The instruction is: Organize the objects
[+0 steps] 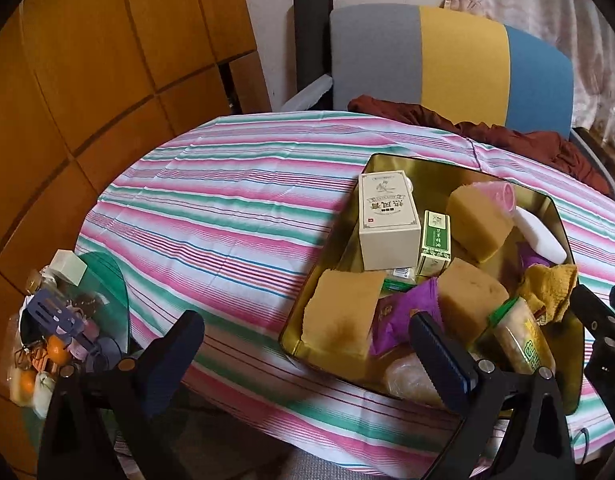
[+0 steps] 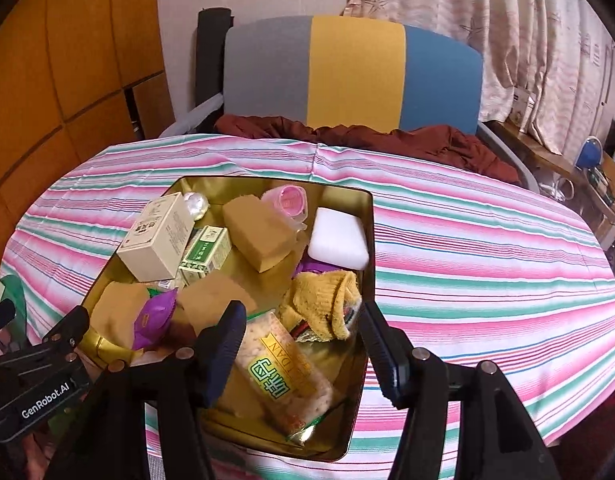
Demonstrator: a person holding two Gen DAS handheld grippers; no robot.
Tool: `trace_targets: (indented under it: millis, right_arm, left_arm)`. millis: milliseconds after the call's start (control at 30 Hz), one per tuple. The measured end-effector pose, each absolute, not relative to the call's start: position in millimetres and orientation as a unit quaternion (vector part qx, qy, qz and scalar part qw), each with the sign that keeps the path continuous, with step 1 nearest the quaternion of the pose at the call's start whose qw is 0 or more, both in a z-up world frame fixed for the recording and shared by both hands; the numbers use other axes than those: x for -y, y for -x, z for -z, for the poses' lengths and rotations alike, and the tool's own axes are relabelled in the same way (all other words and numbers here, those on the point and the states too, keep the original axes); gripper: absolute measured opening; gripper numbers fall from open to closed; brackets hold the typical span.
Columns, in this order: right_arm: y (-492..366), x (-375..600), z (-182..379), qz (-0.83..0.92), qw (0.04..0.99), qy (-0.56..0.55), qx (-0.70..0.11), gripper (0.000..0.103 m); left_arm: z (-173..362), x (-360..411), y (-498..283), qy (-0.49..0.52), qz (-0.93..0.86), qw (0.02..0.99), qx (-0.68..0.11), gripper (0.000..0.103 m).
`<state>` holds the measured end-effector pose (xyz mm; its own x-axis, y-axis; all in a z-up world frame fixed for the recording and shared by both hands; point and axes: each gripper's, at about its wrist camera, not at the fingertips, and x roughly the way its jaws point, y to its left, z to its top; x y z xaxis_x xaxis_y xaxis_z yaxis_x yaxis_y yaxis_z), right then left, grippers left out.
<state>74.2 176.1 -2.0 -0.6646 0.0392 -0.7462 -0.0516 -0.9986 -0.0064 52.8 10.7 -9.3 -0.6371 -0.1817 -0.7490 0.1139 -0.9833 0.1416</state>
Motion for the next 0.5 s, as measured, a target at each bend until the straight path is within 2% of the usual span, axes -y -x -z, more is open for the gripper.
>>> trace_targets:
  millis: [500]
  right_arm:
    - [-75.1, -175.8, 3.0, -0.912, 0.006, 0.409, -0.026, 0.060]
  left_arm:
    - [3.4, -17.5, -57.0, -0.406, 0.910, 0.077, 0.045, 0.103]
